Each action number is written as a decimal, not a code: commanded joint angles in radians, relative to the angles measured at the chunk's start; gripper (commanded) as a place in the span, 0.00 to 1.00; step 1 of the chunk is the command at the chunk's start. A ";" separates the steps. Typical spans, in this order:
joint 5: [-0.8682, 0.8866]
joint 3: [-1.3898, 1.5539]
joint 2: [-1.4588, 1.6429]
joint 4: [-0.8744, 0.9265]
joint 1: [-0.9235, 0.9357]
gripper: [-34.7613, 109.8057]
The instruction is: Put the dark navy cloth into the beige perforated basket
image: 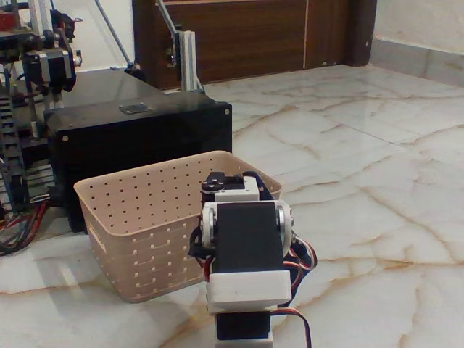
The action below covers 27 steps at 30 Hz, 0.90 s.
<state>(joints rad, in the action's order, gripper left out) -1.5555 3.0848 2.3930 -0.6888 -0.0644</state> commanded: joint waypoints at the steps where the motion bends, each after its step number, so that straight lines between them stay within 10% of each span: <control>1: 0.210 -0.003 0.032 0.011 0.121 0.24; 16: 0.222 -0.143 -0.011 0.089 0.100 0.24; 27: 0.313 -0.859 -0.298 0.457 -0.051 0.24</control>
<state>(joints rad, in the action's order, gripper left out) -1.2517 2.3270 2.1077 -0.2408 -0.0997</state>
